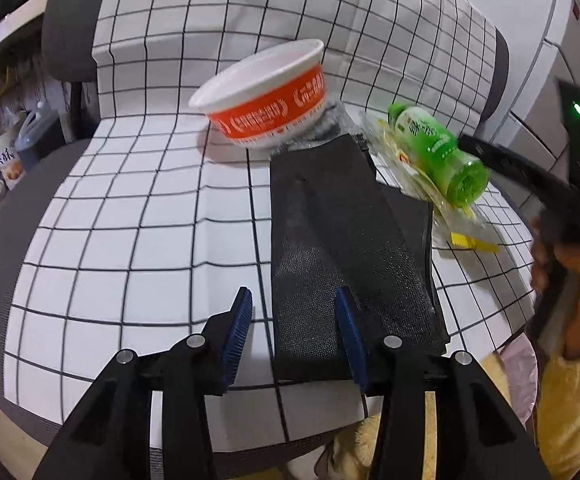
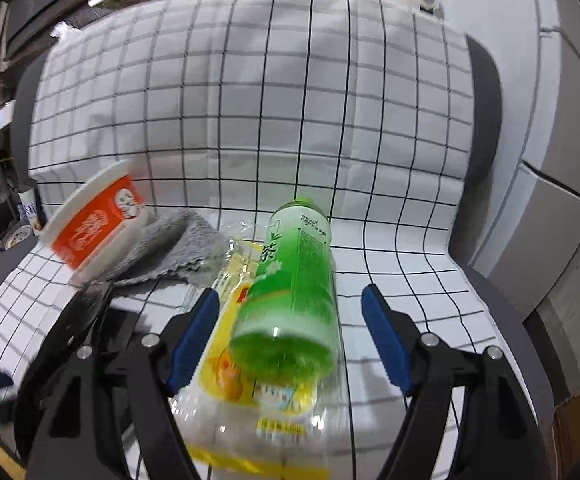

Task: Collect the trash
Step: 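Grasp the green tea bottle with the right gripper while the left holds the black cloth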

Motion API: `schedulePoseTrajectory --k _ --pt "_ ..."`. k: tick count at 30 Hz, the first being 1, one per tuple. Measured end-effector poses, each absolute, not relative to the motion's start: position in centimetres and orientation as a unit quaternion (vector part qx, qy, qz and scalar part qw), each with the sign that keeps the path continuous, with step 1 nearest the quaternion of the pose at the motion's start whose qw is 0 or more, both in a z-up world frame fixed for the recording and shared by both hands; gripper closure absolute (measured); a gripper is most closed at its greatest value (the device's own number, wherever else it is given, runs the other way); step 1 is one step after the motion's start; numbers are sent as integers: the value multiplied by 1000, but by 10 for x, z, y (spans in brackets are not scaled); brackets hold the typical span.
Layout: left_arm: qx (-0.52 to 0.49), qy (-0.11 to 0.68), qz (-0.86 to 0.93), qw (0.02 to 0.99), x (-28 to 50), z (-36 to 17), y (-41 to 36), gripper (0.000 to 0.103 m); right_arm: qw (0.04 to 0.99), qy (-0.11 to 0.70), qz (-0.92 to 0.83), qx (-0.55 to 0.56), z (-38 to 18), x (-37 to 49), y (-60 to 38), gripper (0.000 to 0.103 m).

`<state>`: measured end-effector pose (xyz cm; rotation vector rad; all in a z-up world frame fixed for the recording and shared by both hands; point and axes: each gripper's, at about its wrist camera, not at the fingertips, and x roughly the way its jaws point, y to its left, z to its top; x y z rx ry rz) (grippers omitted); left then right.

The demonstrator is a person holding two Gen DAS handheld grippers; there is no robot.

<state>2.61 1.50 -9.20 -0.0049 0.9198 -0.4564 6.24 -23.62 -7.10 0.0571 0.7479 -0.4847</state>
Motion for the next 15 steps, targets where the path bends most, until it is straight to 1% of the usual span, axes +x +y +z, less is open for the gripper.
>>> schedulePoseTrajectory --k 8,9,11,13,15 --pt "12 436 -211 875 26 -96 5 58 868 418 -264 45 -95 116 -271 31" --pt "14 437 -210 874 27 -98 4 58 866 423 -264 43 -98 117 -271 33" --pt "16 438 -212 873 27 -102 2 58 861 435 -260 41 -107 118 -270 42" --pt "13 439 -212 873 29 -104 2 58 857 443 -260 35 -112 116 -267 45" --pt "8 436 -213 874 28 -101 4 58 866 421 -267 20 -106 107 -261 45"
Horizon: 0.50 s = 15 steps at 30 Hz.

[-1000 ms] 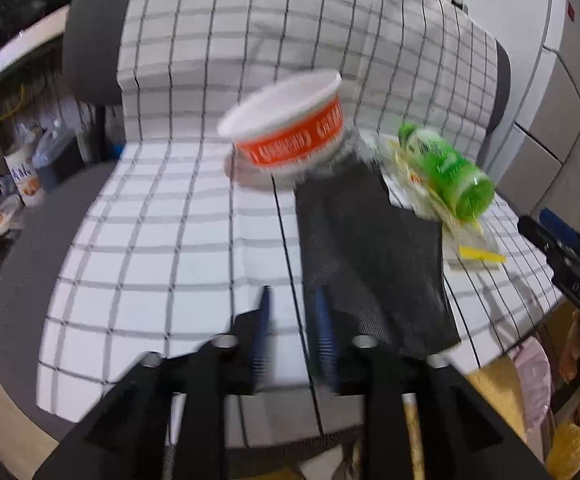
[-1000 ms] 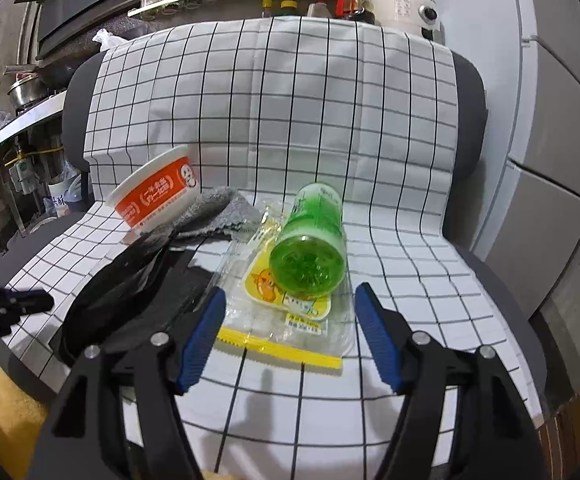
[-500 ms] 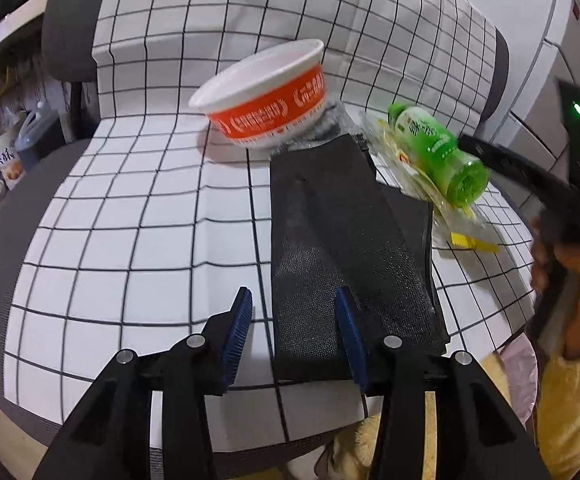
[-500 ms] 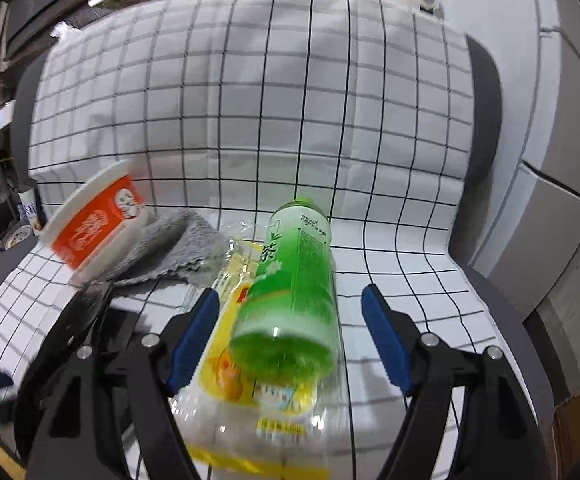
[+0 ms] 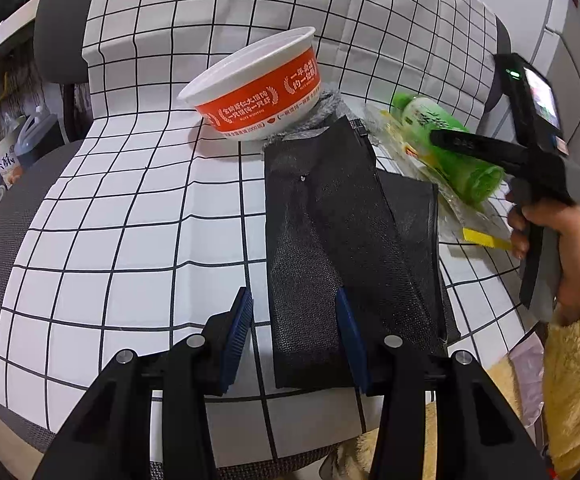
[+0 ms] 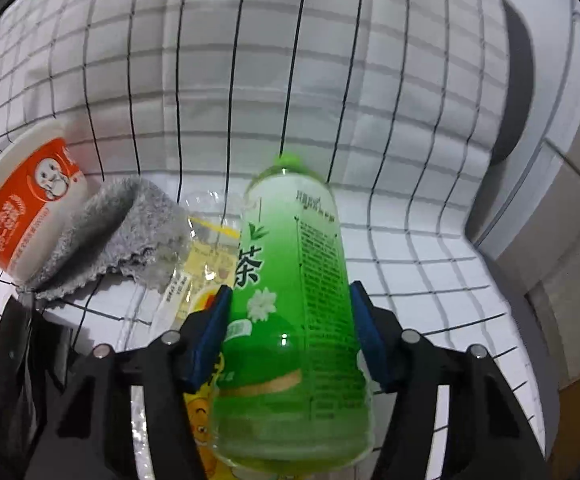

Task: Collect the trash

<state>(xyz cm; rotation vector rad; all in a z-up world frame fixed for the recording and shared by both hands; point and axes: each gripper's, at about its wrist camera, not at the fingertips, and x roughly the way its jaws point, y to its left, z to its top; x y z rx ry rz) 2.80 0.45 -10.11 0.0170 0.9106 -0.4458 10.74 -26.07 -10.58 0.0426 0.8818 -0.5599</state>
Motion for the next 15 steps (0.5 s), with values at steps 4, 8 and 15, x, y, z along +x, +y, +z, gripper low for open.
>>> schedulePoseTrajectory --k 4,8,15 --pt "0 435 -217 874 24 -95 9 57 893 365 -263 17 -71 67 -244 46" --pt "-1 430 -212 877 18 -90 9 57 903 342 -259 -8 -50 22 -223 46" --pt "-7 391 -212 896 2 -63 7 57 894 336 -295 -18 -50 -51 -221 46"
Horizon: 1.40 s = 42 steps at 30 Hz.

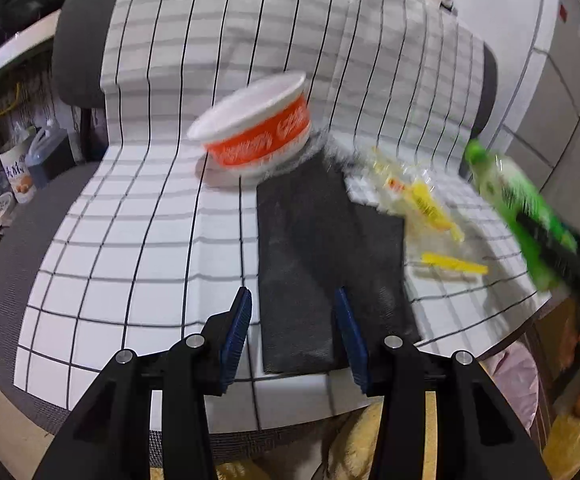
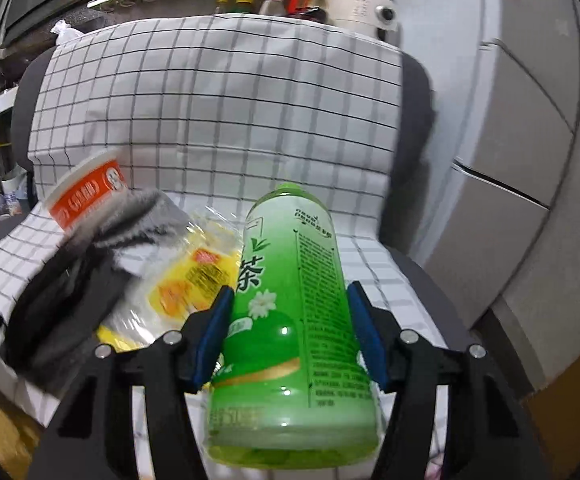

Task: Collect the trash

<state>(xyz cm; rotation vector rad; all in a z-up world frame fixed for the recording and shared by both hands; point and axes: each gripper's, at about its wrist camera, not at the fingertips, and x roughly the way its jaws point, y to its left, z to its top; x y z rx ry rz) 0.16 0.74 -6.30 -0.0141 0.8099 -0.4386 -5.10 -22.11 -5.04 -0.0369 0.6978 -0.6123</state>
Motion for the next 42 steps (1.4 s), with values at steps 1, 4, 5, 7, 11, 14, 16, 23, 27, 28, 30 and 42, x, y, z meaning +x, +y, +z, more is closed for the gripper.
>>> schedulePoseTrajectory --k 1,4,5,7,11,14,16,23,27,28,30,42 --pt "-7 380 -216 900 -2 -57 5 57 893 333 -301 -14 -51 -58 -221 46" --pt "-6 357 -252 899 -12 -42 -14 57 895 317 -314 15 -49 -87 -228 46" --pt "-4 355 -264 897 -15 -40 -23 57 895 313 -316 20 -48 -92 -229 46" --pt "7 353 -290 890 -18 -39 -49 57 896 304 -321 31 -45 -104 -234 46" --pt "26 363 -307 879 -8 -51 -96 57 898 295 -324 36 -41 -118 -238 45" --pt "39 387 -297 872 5 -67 -122 58 901 291 -317 47 -41 -127 -241 45" --pt "44 407 -293 864 14 -78 -134 58 903 289 -315 49 -42 -130 -242 45" --pt "55 449 -274 849 32 -99 -156 69 907 291 -300 58 -46 -135 -250 45" --pt "50 440 -282 851 22 -94 -154 86 910 293 -288 60 -48 -137 -250 45" --pt "48 424 -292 856 16 -87 -152 86 911 293 -285 61 -48 -137 -251 45" --pt "56 399 -299 865 6 -76 -150 72 911 290 -286 64 -46 -140 -252 45" --pt "189 338 -319 865 -15 -86 -226 39 905 277 -313 75 -35 -159 -270 45"
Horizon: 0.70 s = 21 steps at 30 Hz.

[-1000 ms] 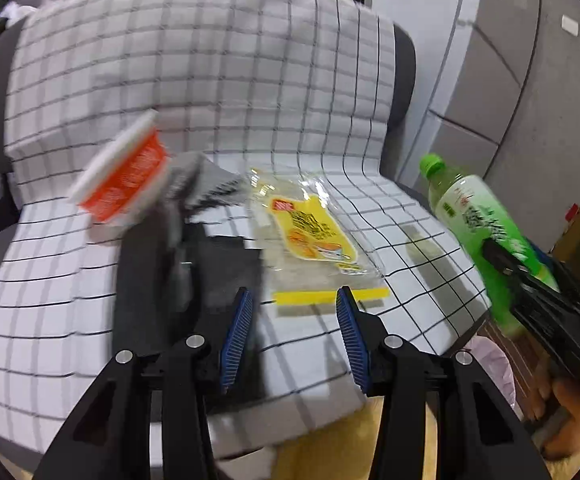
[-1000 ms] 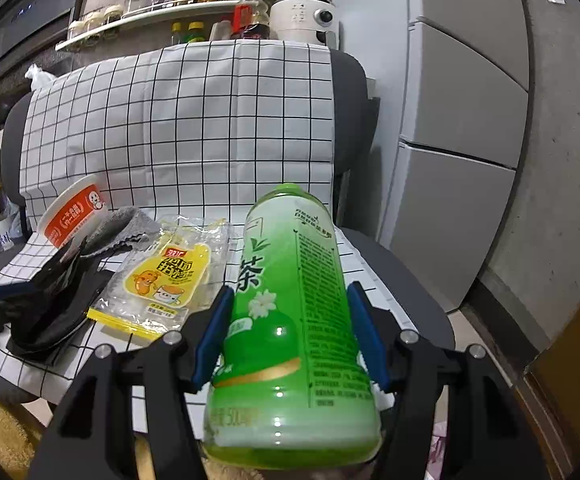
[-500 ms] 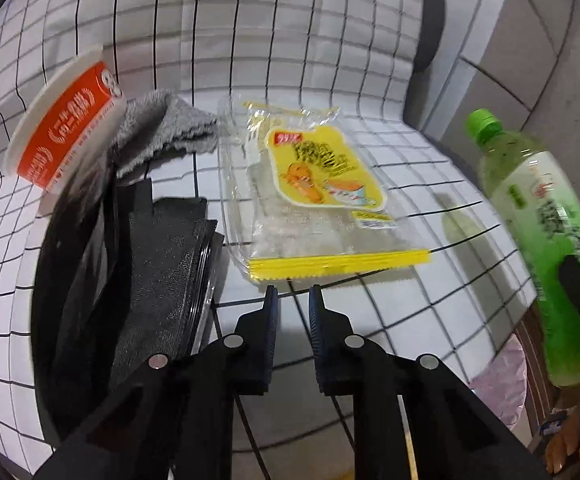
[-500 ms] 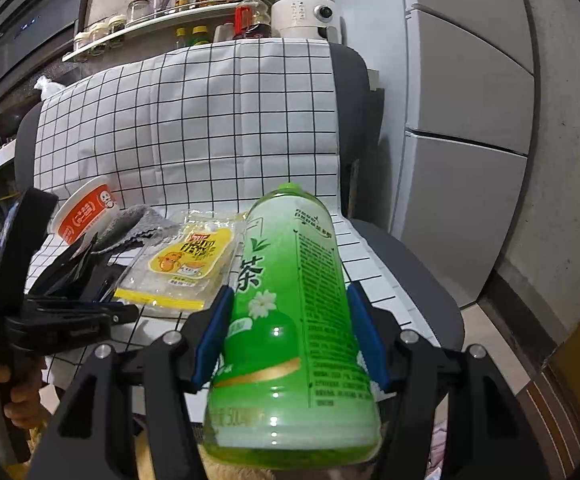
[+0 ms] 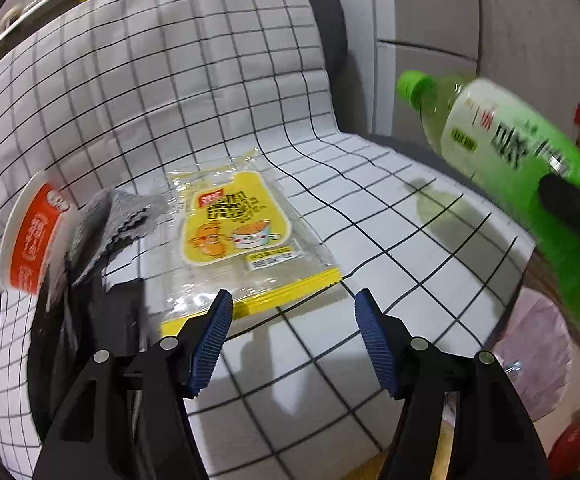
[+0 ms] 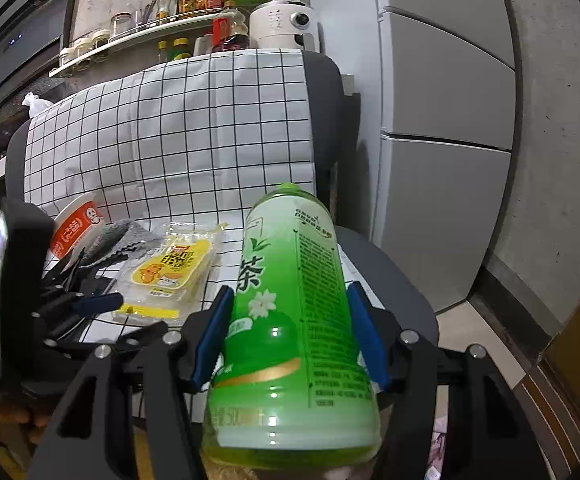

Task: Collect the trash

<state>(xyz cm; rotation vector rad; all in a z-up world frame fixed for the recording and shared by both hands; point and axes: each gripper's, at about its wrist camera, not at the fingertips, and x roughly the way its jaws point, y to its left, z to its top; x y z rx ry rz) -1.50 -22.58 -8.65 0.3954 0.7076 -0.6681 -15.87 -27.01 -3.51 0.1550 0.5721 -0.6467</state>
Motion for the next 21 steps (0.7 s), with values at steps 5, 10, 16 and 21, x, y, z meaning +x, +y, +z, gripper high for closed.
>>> schedulePoseTrajectory --k 5,10,16,21 --pt "206 326 -289 876 -5 -91 -238 39 904 278 -315 77 -36 -160 -274 45" --pt "173 314 -260 896 12 -76 -217 39 905 275 -314 77 -36 -162 -275 45" --pt "129 355 -260 889 38 -71 -195 37 907 285 -298 90 -42 -153 -277 45" --pt "115 395 -237 880 58 -90 -191 37 910 291 -280 93 -46 -136 -273 45"
